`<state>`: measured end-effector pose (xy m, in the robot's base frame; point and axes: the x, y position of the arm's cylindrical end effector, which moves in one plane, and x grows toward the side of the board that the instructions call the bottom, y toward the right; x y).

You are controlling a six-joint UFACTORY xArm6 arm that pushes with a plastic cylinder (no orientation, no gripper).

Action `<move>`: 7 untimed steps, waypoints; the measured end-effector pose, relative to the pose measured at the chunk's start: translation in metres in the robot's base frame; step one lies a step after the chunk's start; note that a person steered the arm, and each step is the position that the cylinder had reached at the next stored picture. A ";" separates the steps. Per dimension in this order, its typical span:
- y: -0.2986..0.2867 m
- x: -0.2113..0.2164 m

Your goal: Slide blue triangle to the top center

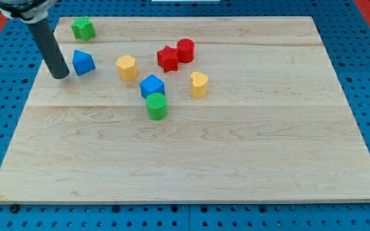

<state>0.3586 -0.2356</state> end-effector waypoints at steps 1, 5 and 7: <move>0.049 -0.006; 0.067 -0.081; 0.109 -0.098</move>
<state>0.2603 -0.1266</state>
